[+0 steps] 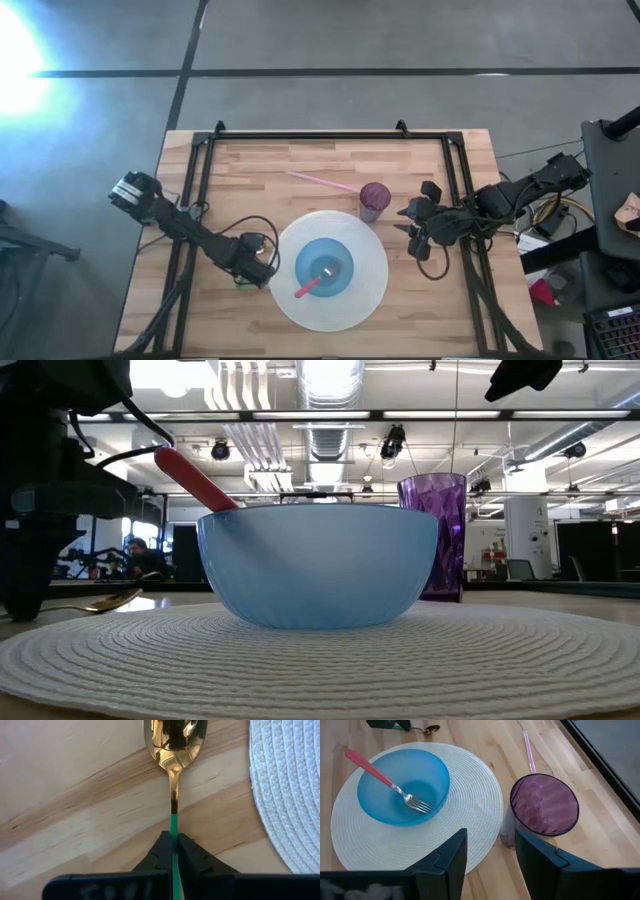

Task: Pick & Place Utensil
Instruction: Put the green spoon in the blue bowl

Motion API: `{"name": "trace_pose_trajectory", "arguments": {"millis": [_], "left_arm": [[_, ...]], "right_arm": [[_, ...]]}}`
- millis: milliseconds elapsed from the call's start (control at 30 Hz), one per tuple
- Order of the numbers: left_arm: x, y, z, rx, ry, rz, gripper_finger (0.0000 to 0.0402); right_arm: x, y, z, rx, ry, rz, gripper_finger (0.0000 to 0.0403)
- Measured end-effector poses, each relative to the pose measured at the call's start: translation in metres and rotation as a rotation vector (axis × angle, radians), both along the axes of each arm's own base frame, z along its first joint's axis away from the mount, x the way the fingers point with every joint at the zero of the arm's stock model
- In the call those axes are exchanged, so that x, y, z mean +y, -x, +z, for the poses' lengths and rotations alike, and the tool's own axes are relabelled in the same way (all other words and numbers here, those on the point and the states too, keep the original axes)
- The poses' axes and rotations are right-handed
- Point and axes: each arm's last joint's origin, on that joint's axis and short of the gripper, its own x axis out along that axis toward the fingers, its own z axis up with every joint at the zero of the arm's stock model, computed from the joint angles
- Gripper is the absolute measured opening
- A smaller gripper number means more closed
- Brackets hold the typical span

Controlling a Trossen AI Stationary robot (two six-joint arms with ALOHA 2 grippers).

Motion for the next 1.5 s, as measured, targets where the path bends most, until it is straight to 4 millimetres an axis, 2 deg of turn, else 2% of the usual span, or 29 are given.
{"name": "trace_pose_trajectory", "arguments": {"millis": [1000, 1500], "left_arm": [[-0.002, -0.001, 0.007, 0.028, -0.027, -0.123, 0.0], [0.001, 0.006, 0.023, -0.006, -0.031, -0.151, 0.0]], "right_arm": [[0.001, -0.001, 0.001, -0.017, -0.007, 0.0, 0.0156], [0.001, -0.001, 0.001, -0.017, -0.008, 0.0, 0.0144]]}}
